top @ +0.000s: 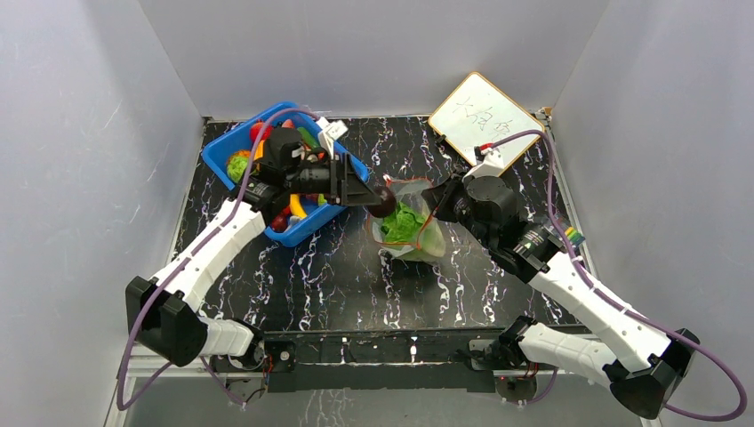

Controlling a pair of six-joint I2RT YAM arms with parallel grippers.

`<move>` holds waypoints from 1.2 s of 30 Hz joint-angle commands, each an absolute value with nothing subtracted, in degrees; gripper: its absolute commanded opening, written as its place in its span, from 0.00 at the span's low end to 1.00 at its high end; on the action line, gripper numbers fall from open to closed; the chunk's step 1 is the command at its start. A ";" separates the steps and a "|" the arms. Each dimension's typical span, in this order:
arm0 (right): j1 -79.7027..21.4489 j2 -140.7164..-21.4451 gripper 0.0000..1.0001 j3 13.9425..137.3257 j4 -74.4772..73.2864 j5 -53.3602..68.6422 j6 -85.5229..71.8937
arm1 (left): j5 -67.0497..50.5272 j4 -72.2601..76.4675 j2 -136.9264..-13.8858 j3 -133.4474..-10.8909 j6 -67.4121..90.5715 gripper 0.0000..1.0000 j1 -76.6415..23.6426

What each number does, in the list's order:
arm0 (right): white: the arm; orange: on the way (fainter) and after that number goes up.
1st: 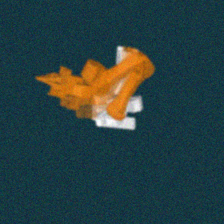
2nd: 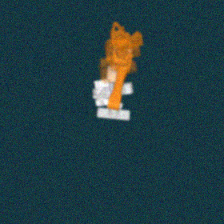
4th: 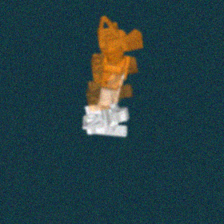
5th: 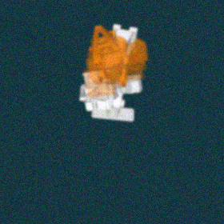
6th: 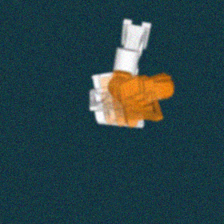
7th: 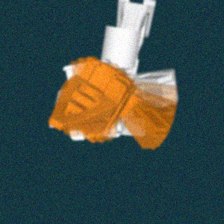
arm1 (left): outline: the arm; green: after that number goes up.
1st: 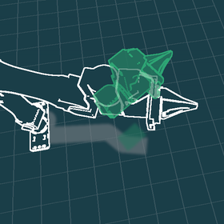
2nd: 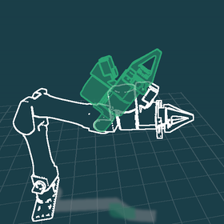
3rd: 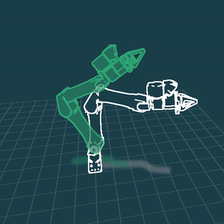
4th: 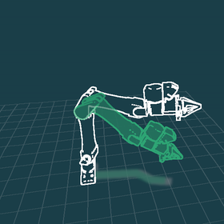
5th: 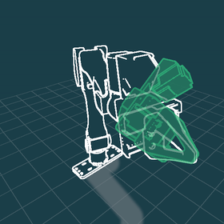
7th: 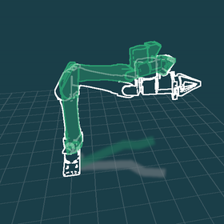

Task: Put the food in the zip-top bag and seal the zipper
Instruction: Place the fake fruit in the zipper food storage bag.

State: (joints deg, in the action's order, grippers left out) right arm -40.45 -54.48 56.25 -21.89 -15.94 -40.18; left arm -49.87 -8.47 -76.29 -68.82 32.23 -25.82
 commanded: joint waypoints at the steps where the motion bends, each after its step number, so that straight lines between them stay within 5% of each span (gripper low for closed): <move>1: -40.52 -53.57 0.00 57.31 -16.07 -14.22 -41.11 | -48.68 -8.70 -76.10 -68.67 30.37 0.26 -27.90; 9: -40.47 -52.73 0.00 56.48 -15.51 -13.15 -41.63 | -46.42 -9.82 -79.96 -68.90 27.64 0.37 -28.08; 15: -40.48 -52.11 0.00 55.81 -15.49 -12.59 -41.75 | -44.56 -10.53 -81.55 -70.13 26.59 0.68 -28.12; 20: -40.51 -51.05 0.00 55.11 -15.81 -12.88 -41.51 | -43.70 -9.19 -80.52 -71.26 26.98 0.82 -28.12; 36: -40.52 -47.16 0.00 52.38 -16.60 -12.19 -40.10 | -14.75 -24.12 -76.13 -78.65 18.01 0.86 -27.48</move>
